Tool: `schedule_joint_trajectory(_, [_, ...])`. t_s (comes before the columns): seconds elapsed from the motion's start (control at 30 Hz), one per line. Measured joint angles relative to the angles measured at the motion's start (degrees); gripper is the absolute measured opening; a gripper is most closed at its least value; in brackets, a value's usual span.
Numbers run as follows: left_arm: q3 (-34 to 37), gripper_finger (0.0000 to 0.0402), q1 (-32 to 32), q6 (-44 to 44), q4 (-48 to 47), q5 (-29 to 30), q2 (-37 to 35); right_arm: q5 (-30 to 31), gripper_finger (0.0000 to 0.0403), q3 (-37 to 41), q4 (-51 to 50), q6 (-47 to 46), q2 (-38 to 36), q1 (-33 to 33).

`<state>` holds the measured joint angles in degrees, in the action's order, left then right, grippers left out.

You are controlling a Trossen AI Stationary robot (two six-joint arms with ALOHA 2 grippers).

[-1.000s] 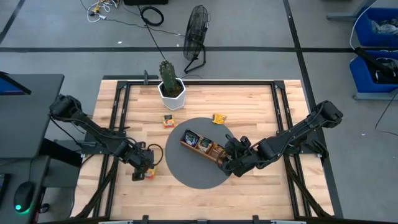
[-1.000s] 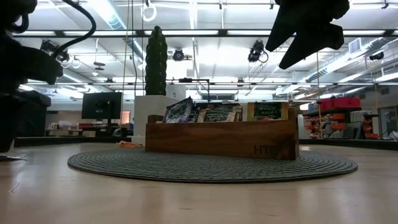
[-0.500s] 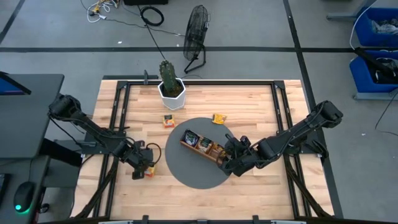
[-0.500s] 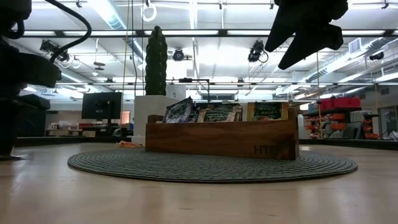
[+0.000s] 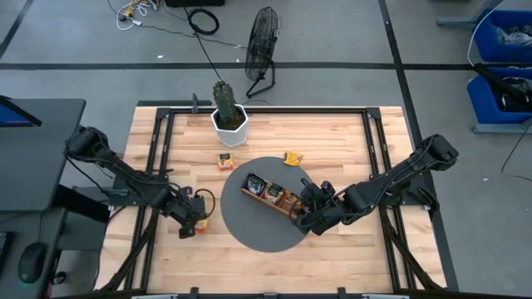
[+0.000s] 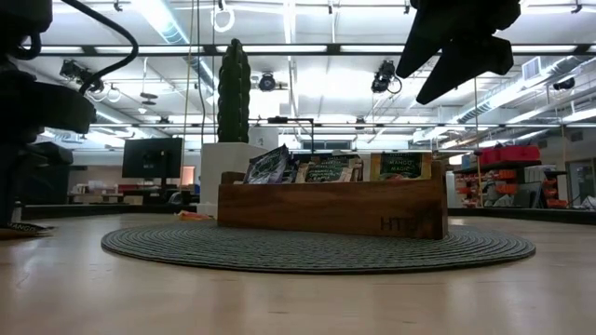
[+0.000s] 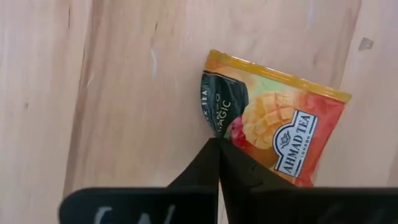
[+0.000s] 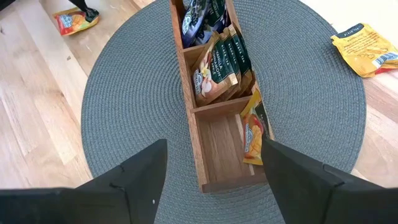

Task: Pick & Place Tea
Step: Put the orange tea bag into the right section of the wooden organizer

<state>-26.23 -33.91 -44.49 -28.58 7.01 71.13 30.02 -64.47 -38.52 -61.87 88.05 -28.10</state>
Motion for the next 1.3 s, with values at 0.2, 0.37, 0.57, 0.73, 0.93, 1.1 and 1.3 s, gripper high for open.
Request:
schedule_joint_trajectory(0.2, [-7.78, 0.0002, -0.07, 0.40, -7.47, 1.82, -0.20, 0.00, 0.0268, 0.04, 1.01, 0.85, 0.00, 0.00])
schedule_joint_trajectory(0.37, [-16.39, 0.0001, -0.02, 4.59, -13.98, 9.51, -0.26, -0.03, 0.0268, 0.04, 7.28, 5.94, 0.00, 0.62])
schedule_joint_trajectory(0.57, [-26.37, 0.0001, 0.98, 12.76, -16.74, 14.53, -0.27, -3.44, 0.0268, 0.04, 16.04, 12.14, -0.66, 4.65])
schedule_joint_trajectory(0.73, [-33.14, 0.0001, 2.80, 22.09, -17.63, 16.35, 0.24, -11.17, 0.0268, -0.02, 24.34, 17.90, -2.03, 9.65])
schedule_joint_trajectory(0.93, [-37.34, 0.0001, 6.14, 31.43, -17.93, 17.22, 0.24, -21.76, 0.0268, -5.31, 23.59, 23.61, -1.42, 15.55])
schedule_joint_trajectory(1.1, [-38.39, 0.0001, 9.47, 38.08, -16.03, 17.33, 0.24, -23.08, 0.0268, -12.35, 20.86, 30.08, 0.02, 18.44])
schedule_joint_trajectory(1.3, [-38.39, 0.0001, 12.55, 43.54, -11.54, 17.33, 0.24, -23.31, 0.0268, -17.16, 18.70, 37.09, 2.71, 20.30])
